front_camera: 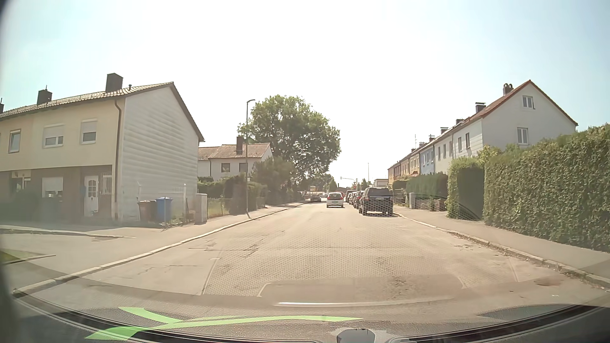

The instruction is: Follow the waypoints while adhering to traffic rules and regulations

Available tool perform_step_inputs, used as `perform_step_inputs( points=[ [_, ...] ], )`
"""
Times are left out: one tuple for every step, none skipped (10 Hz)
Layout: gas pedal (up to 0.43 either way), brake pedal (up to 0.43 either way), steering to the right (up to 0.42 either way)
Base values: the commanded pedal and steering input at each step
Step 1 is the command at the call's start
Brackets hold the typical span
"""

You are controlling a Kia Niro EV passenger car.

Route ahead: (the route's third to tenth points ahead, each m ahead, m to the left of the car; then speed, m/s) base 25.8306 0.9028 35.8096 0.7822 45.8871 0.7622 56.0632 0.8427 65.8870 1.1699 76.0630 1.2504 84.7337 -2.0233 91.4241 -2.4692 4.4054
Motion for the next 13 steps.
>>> perform_step_inputs(
  points=[
    [0.118, 0.000, 0.020],
    [0.118, 0.000, 0.020],
    [0.118, 0.000, 0.020],
    [0.118, 0.000, 0.020],
    [0.118, 0.000, 0.020],
    [0.118, 0.000, 0.020],
    [0.118, 0.000, 0.018],
    [0.118, 0.000, 0.016],
    [0.118, 0.000, 0.013],
    [0.118, 0.000, 0.013],
    [0.118, 0.000, 0.012],
    [0.118, 0.000, 0.010],
    [0.118, 0.000, 0.008]
  ],
)
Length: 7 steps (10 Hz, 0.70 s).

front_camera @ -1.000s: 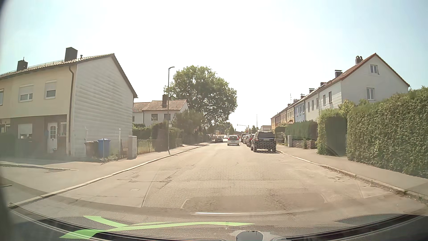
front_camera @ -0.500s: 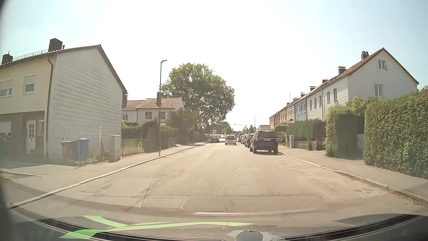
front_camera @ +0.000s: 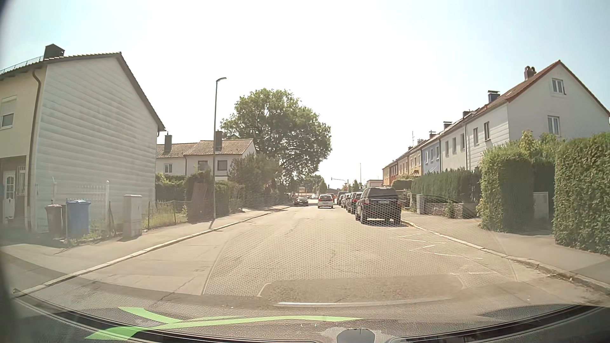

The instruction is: Follow the waypoints while adhering to traffic rules and regulations

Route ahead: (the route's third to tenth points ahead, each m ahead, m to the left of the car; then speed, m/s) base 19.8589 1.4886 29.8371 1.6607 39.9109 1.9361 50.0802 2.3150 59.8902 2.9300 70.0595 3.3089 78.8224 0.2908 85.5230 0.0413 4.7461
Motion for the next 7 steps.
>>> perform_step_inputs(
  points=[
    [0.118, 0.000, 0.006],
    [0.118, 0.000, 0.005],
    [0.118, 0.000, 0.005],
    [0.118, 0.000, 0.005],
    [0.118, 0.000, 0.005],
    [0.118, 0.000, 0.005],
    [0.118, 0.000, 0.005]
  ],
)
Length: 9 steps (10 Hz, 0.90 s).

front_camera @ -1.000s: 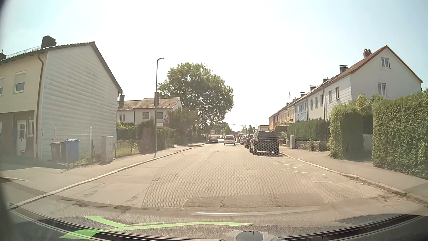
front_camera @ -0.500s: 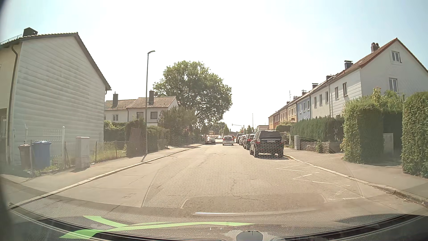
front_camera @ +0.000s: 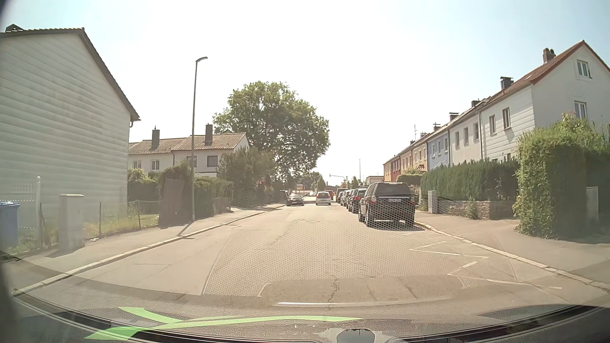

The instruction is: Follow the waypoints while adhering to traffic rules and regulations

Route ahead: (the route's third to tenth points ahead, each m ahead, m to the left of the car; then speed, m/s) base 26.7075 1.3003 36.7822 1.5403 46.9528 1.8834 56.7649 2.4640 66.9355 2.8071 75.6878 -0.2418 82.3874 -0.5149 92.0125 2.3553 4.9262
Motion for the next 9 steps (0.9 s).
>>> perform_step_inputs(
  points=[
    [0.118, 0.000, 0.005],
    [0.118, 0.000, 0.004],
    [0.118, 0.000, 0.004],
    [0.118, 0.000, 0.000],
    [0.118, 0.000, -0.005],
    [0.118, 0.000, -0.008],
    [0.118, 0.000, -0.011],
    [0.118, 0.000, -0.015],
    [0.118, 0.000, -0.019]
  ],
)
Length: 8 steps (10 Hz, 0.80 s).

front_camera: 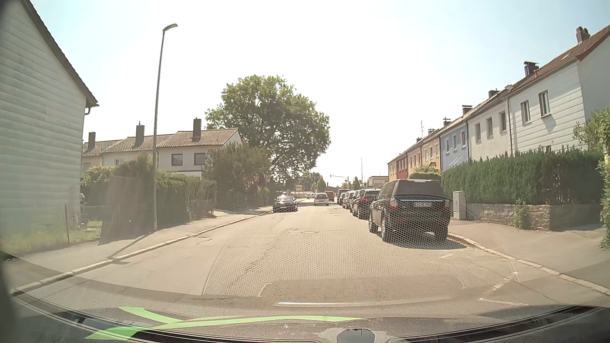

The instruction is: Follow the waypoints while adhering to traffic rules and regulations

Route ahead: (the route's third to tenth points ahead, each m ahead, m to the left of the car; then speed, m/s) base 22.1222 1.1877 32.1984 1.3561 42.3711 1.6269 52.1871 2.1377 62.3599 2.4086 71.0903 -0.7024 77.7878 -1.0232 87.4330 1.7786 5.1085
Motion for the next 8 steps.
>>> perform_step_inputs(
  points=[
    [0.118, 0.000, -0.019],
    [0.118, 0.000, -0.019],
    [0.118, 0.000, -0.019],
    [0.118, 0.000, -0.019],
    [0.118, 0.000, -0.020],
    [0.118, 0.000, -0.020],
    [0.118, 0.000, -0.020],
    [0.118, 0.000, -0.020]
  ],
)
